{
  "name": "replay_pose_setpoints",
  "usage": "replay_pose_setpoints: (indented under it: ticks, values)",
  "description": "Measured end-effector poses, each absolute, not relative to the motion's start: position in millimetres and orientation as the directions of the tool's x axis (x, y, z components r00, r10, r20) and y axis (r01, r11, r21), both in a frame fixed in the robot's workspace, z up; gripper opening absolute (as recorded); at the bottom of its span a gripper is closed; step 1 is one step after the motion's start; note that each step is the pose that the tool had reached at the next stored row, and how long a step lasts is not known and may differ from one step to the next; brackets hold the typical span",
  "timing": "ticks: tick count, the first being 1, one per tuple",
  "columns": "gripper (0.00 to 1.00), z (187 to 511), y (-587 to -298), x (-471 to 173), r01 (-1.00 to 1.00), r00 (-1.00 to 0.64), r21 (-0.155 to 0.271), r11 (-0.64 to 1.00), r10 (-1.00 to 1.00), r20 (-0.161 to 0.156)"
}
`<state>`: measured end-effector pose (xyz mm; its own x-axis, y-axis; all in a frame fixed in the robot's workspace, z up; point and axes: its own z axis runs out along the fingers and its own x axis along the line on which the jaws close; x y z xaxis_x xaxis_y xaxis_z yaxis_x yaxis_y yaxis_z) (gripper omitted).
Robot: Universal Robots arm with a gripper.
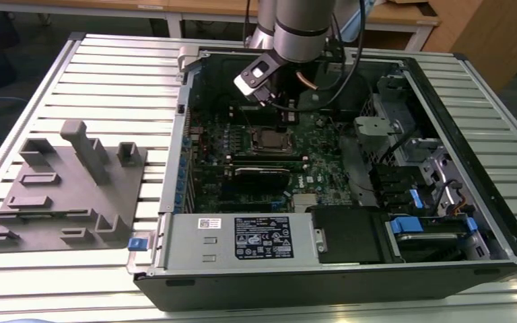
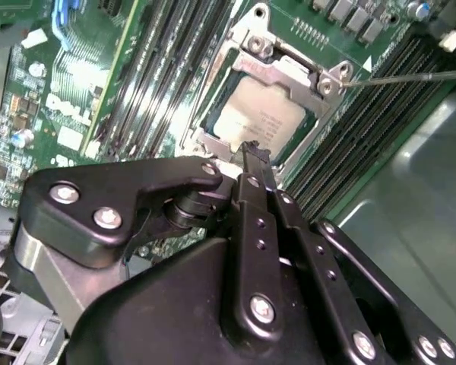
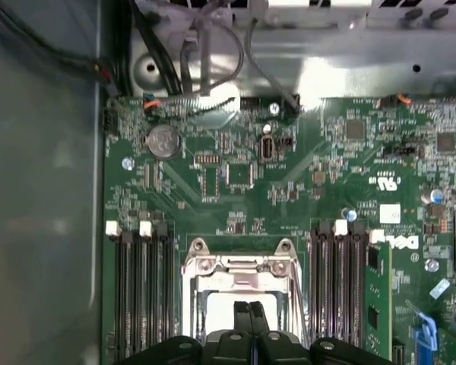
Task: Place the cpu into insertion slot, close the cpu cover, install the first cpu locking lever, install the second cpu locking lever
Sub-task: 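Close the cpu cover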
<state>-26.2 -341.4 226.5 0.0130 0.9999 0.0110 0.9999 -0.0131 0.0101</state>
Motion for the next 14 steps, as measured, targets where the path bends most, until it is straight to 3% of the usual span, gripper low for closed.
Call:
replay_pose_setpoints:
  ticks: [14]
  values:
    - [0.11, 219.6, -341.5, -39.3, 1.000, 0.013, 0.010, -0.013, 1.000, 0.011]
